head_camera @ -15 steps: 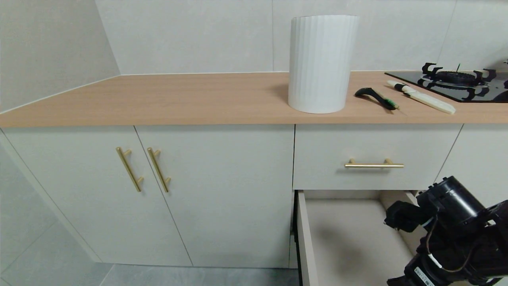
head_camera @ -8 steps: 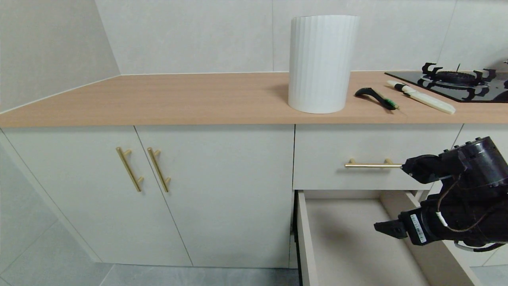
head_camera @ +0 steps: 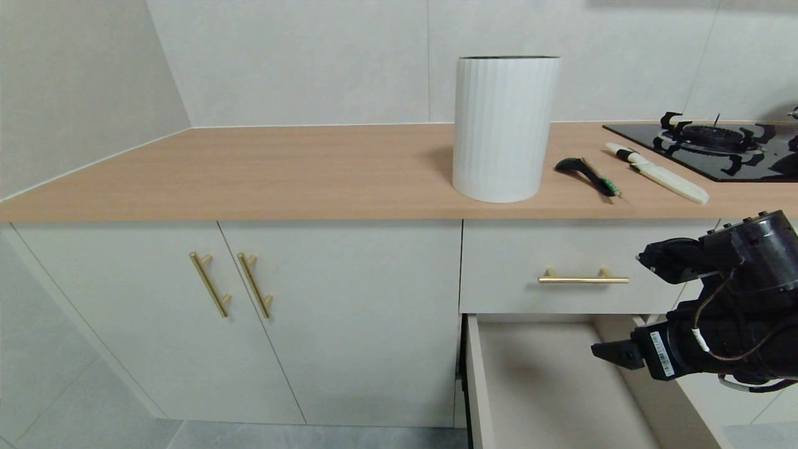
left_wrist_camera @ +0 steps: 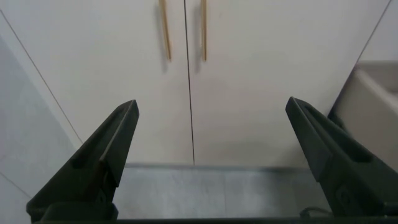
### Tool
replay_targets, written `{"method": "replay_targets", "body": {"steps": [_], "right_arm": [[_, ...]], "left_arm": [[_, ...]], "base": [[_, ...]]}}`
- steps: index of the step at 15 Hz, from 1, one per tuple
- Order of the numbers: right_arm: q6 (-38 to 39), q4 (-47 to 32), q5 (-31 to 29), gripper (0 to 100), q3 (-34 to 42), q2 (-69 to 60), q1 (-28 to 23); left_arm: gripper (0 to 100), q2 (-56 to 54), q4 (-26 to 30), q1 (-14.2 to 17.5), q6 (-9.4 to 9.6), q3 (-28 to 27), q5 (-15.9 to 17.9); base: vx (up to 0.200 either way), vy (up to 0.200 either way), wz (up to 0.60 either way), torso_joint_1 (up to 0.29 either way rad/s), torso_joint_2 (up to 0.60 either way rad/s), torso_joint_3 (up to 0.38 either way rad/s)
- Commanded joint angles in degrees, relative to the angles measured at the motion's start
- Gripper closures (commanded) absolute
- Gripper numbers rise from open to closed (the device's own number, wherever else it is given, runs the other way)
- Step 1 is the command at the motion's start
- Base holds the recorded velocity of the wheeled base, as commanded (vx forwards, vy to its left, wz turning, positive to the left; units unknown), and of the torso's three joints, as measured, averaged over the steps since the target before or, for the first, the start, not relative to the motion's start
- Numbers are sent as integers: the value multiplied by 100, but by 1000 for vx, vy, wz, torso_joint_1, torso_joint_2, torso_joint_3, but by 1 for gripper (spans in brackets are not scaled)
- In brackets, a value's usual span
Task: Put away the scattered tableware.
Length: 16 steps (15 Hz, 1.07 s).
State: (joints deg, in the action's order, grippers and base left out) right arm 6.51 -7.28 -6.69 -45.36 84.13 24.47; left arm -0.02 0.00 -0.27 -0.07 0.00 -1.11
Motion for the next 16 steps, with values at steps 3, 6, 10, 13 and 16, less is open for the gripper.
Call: {"method": "replay_targets", "body": {"steps": [3,6,10,13,16], "right_arm": [[-1,-2,1,0,1,7,-3],[-1,7,1,0,1,34,-3],[-9,332,1,0,-8,34,-3],[-53,508,-16,0,-843,174,-30],[70,-977,-377,0,-2838,860,-302]], "left_arm": [[0,2,0,0,-1,0,-3],[0,2,0,0,-1,0,-3],[0,2,0,0,-1,0,-3],[0,2,0,0,-1,0,-3],[0,2,0,0,-1,0,-3]], "base": [[0,0,0,172,-509,-294],[0,0,0,176,-469,-282],[0,0,0,122,-297,-173],[0,0,0,9,-22,-14],[0,0,0,0,0,0]]}}
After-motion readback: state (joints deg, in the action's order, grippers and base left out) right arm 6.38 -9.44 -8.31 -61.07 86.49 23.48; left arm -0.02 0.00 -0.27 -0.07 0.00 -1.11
